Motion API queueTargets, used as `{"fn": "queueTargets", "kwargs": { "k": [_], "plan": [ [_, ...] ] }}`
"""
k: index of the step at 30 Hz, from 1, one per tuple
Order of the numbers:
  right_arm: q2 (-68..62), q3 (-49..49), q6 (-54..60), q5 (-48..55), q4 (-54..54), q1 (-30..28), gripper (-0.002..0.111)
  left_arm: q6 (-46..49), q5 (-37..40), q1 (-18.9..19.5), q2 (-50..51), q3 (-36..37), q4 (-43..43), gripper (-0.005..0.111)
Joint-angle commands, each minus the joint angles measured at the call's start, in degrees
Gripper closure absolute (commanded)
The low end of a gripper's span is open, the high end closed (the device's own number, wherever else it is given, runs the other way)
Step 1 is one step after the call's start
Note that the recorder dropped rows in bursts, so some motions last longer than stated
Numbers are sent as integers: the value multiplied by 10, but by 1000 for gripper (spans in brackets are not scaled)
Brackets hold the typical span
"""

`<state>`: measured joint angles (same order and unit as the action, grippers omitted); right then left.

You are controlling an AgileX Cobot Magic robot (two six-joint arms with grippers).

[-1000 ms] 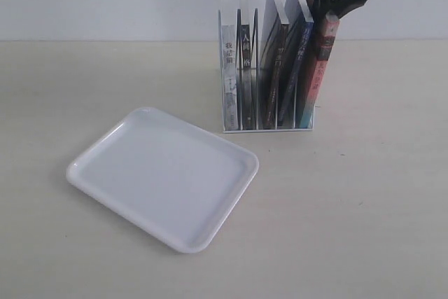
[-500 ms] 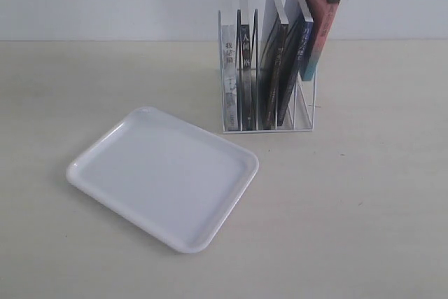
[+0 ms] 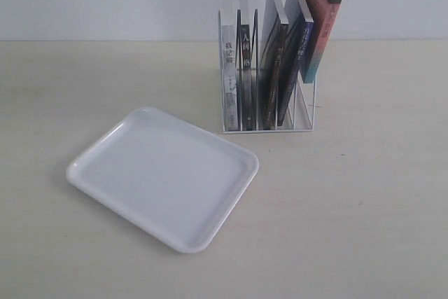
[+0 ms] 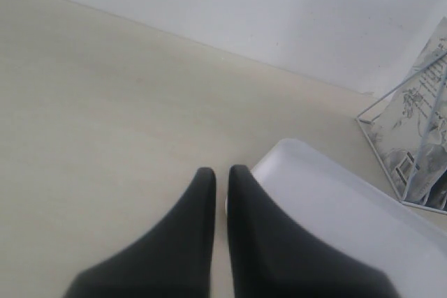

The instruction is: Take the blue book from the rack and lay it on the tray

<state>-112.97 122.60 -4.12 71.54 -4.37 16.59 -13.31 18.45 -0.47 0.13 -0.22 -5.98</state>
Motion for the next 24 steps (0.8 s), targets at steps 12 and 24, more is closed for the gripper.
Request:
{"fn": "queueTargets", "kwargs": {
  "k": [12, 24],
  "plan": [
    [-22, 6, -1, -17, 0, 1, 108, 3, -5, -2, -1, 2, -3, 101],
    [-70, 6, -11, -22, -17, 1, 108, 3, -5, -2, -1, 2, -3, 101]
  ]
}}
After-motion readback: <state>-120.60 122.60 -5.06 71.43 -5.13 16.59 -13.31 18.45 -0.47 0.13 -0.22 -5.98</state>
